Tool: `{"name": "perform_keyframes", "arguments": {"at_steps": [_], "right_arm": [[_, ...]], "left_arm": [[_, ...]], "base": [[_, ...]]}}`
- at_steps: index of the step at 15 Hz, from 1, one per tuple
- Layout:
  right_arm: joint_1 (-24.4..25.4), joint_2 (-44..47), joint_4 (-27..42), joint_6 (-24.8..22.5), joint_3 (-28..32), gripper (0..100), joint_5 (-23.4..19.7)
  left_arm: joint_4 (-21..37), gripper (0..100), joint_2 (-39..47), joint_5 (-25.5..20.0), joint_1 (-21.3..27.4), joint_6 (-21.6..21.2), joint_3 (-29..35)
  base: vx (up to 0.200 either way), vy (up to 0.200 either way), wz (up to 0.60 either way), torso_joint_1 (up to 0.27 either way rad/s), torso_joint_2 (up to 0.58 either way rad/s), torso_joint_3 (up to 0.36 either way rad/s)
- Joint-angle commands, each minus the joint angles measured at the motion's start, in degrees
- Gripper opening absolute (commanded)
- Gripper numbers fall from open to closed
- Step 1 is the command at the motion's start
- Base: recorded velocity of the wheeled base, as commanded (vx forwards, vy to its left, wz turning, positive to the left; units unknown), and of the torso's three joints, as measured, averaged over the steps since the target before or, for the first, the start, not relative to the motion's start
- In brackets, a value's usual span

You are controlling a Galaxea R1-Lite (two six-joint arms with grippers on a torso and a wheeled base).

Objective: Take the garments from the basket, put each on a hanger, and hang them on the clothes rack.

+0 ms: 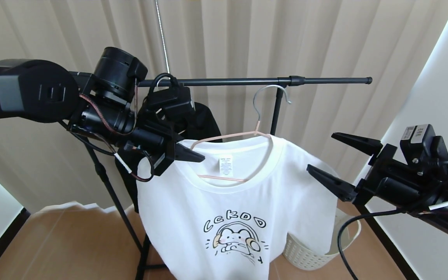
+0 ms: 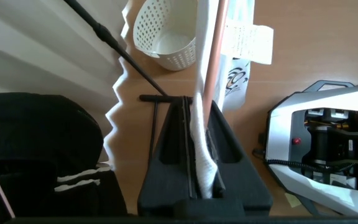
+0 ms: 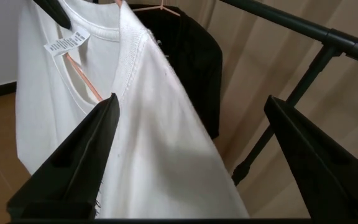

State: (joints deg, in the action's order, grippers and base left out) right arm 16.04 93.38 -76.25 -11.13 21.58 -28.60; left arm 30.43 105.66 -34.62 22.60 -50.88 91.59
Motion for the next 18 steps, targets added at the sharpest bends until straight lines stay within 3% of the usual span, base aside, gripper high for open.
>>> {"name": "perform_keyframes", "arguments": {"at_steps": [1, 3, 4, 9, 18], "right_arm": [[-4.7, -0.2, 0.8, -0.1, -0.7, 100, -4.4], [-8.6, -0.1, 2.3, -0.5, -1.4, 100, -10.6], [-9.2, 0.3, 2.3, -1.2, -1.5, 100, -11.0], [-9.4, 7.4, 2.2, -8.4, -2.6, 100, -11.0], [-10.9, 16.2, 1.5, -8.5, 0.8, 100, -9.7]], "left_arm": [[0.0, 0, -1.9, 0.0, -1.2, 0.0, -0.7], [0.0, 0, -2.9, 0.0, -1.6, 0.0, -1.3], [0.0, 0, -3.4, 0.0, -1.6, 0.0, -1.5], [-0.1, 0, -4.5, 0.0, -2.8, 0.1, -1.3], [-2.8, 0, -4.9, 0.0, -3.0, 2.5, -1.9]], "base": [[0.0, 0.0, 0.0, 0.0, 0.0, 0.0], [0.0, 0.0, 0.0, 0.0, 0.0, 0.0], [0.0, 0.0, 0.0, 0.0, 0.0, 0.0], [0.0, 0.0, 0.0, 0.0, 0.0, 0.0], [0.0, 0.0, 0.0, 0.0, 0.0, 0.0]]}}
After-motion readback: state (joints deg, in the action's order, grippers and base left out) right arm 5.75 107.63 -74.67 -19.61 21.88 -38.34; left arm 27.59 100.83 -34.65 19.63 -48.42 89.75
